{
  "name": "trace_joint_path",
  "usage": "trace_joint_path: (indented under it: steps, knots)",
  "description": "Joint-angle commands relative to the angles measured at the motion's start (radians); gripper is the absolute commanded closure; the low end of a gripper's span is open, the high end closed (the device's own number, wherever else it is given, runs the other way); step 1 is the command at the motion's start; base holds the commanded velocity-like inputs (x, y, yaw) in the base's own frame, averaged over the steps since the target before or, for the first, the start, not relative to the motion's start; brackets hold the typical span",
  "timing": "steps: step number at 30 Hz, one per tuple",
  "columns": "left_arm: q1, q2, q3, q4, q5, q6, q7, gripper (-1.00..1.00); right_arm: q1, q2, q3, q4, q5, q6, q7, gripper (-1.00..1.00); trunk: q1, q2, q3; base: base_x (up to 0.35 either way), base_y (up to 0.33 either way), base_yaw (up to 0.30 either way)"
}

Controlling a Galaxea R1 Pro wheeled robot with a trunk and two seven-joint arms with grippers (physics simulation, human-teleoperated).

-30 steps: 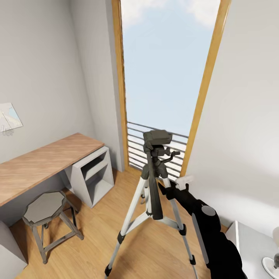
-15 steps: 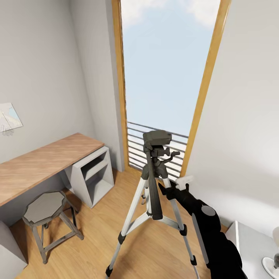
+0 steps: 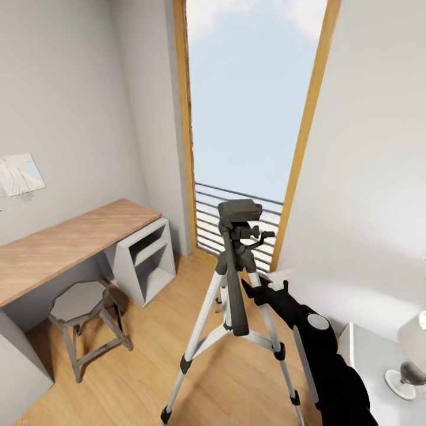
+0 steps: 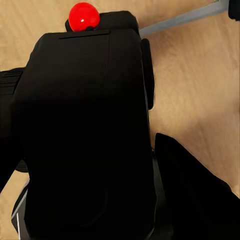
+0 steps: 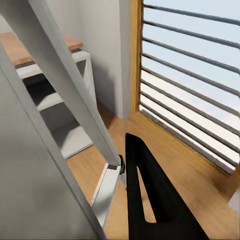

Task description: Attach the digital camera to the camera tripod in the bedroom.

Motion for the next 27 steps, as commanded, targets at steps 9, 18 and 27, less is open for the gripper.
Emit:
trace_joint_path:
  steps: [9, 18, 27]
  knots:
    - [-0.001, 0.000, -0.008, 0.000, 0.007, -0.001, 0.000, 1.00, -0.001, 0.001, -0.003, -0.002, 0.006, 0.003, 0.013, 1.00, 0.000, -0.002, -0.002, -0.344, 0.000, 0.000]
    - [-0.001, 0.000, -0.008, 0.000, 0.007, -0.001, 0.000, 1.00, -0.001, 0.001, -0.003, -0.002, 0.006, 0.002, 0.012, 1.00, 0.000, -0.002, -0.002, -0.345, 0.000, 0.000]
    - [-0.001, -0.001, -0.008, 0.000, 0.007, -0.002, 0.000, 1.00, -0.001, 0.001, -0.003, -0.002, 0.006, 0.001, 0.012, 1.00, 0.000, -0.002, -0.002, -0.345, 0.000, 0.000]
